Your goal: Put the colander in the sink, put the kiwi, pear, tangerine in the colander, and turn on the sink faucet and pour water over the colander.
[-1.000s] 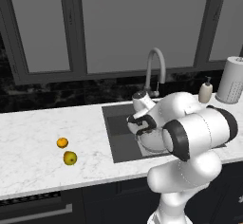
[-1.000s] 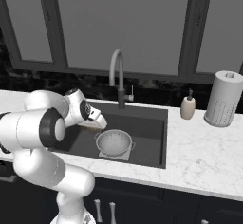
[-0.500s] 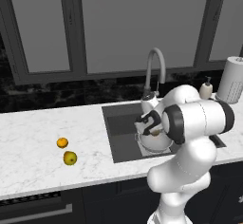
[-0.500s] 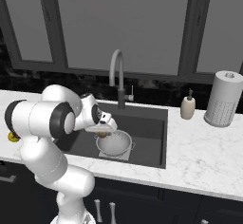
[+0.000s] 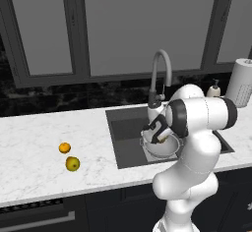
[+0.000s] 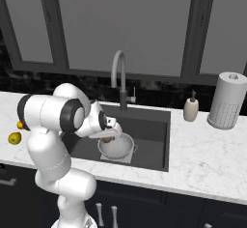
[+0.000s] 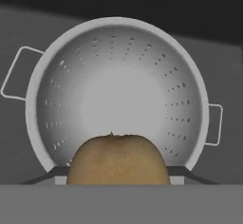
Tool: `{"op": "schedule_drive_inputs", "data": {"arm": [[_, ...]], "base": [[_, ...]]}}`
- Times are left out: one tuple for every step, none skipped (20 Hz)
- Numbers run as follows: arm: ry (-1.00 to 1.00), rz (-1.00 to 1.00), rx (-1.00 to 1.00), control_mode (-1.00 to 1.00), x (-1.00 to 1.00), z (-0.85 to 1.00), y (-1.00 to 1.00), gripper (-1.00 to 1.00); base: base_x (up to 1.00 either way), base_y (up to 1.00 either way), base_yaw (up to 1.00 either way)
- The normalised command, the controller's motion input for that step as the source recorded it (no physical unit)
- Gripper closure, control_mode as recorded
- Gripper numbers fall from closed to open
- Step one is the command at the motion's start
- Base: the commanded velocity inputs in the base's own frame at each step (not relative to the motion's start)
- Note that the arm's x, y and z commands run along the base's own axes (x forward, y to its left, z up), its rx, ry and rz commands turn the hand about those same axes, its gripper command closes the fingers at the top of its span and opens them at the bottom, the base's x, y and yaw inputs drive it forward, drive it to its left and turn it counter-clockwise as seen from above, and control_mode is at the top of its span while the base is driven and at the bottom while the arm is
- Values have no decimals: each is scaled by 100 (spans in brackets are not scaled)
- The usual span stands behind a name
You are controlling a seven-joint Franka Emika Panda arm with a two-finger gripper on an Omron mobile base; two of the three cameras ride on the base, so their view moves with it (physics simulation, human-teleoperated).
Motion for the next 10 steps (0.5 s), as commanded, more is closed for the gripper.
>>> {"op": "schedule_drive_inputs", "data": {"arm": [[0, 12, 1, -100, 12, -32, -1, 100], [0, 12, 0, -100, 14, -30, -2, 100], [0, 11, 0, -100, 17, -24, -6, 100], [0, 10, 0, -100, 11, -23, -7, 100], [0, 10, 2, -100, 9, -17, -8, 100], [0, 8, 3, -100, 8, -16, -8, 100], [0, 7, 4, -100, 11, -17, -8, 100], [0, 7, 4, -100, 12, -17, -7, 100], [0, 6, 3, -100, 16, -19, -10, 100], [0, 6, 3, -100, 15, -20, -11, 100]], "base": [[0, 0, 0], [0, 0, 0], [0, 0, 0], [0, 0, 0], [0, 0, 0], [0, 0, 0], [0, 0, 0], [0, 0, 0], [0, 0, 0], [0, 0, 0]]}}
